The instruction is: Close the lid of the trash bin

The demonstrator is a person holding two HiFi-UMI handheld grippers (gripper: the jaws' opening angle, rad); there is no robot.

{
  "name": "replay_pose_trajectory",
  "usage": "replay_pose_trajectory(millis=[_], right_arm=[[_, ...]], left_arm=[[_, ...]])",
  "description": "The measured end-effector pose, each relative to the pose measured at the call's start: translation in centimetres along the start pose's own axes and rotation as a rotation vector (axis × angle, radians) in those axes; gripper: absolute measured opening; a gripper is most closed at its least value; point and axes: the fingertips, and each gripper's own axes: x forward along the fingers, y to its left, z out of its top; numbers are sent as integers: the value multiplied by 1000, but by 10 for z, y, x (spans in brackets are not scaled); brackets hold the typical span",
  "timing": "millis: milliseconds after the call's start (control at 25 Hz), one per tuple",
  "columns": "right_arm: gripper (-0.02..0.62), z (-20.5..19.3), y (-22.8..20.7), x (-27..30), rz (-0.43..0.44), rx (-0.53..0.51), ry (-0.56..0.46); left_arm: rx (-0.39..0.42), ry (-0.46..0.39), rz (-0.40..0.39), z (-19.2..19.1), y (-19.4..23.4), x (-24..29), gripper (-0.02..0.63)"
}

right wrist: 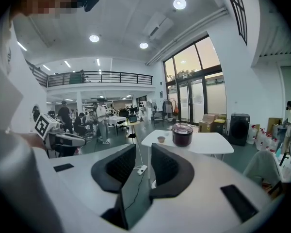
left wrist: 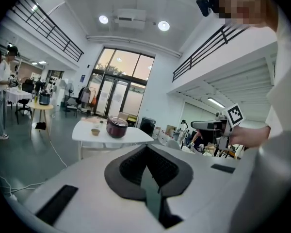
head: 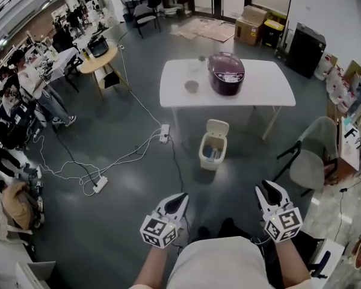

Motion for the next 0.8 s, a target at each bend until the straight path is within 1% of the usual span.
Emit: replay_pose_trajectory(millis=[360, 800], right_arm=[[115, -4, -15, 27, 19, 7, 19], [115, -4, -80, 97, 76, 31, 56]], left_arm=[[-4, 26, 15, 0, 19, 20, 16], [22, 19, 33, 17, 37, 92, 17]])
